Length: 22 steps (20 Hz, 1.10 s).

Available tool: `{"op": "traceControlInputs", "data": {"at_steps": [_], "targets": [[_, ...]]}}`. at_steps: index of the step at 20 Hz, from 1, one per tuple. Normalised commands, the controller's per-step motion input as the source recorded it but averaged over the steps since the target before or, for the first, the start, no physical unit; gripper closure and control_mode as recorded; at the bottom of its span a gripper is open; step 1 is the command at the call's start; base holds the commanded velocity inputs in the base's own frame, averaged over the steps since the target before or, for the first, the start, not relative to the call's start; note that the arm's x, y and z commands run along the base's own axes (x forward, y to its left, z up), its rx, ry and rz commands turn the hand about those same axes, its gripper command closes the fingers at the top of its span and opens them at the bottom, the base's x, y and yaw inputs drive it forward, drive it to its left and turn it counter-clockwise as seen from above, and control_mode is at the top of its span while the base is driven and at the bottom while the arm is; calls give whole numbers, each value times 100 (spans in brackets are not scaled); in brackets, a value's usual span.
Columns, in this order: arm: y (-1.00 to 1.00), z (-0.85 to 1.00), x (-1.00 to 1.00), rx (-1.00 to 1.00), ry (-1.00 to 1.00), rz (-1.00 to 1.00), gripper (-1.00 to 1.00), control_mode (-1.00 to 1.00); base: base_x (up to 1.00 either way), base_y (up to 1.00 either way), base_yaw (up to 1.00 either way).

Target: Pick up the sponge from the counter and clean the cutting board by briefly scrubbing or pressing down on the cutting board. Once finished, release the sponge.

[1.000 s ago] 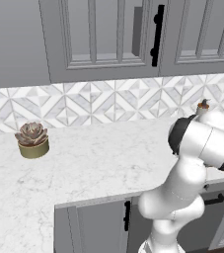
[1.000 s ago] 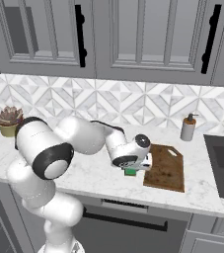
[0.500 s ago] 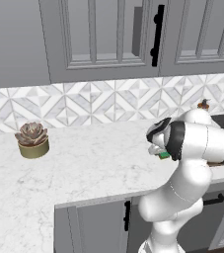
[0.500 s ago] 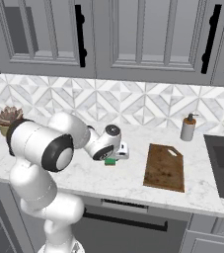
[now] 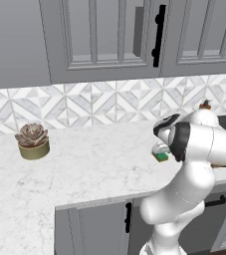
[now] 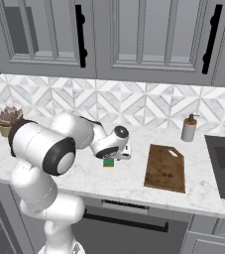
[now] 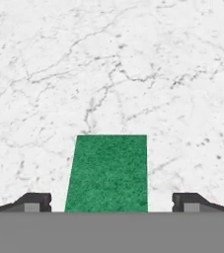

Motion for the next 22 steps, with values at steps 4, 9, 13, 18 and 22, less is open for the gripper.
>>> {"op": "traceControlInputs", "data": {"at_steps": [4, 9, 13, 18, 22], "targets": [[2, 79, -46, 3, 0, 5, -100, -100, 0, 0, 0], [17, 100, -67, 2, 1, 7, -100, -100, 0, 0, 0], [41, 92, -69, 11, 4, -3, -100, -100, 0, 0, 0], [54, 45, -99, 13, 0, -24, -100, -100, 0, 0, 0], [38, 36, -90, -1, -1, -26, -100, -100, 0, 0, 0]]}}
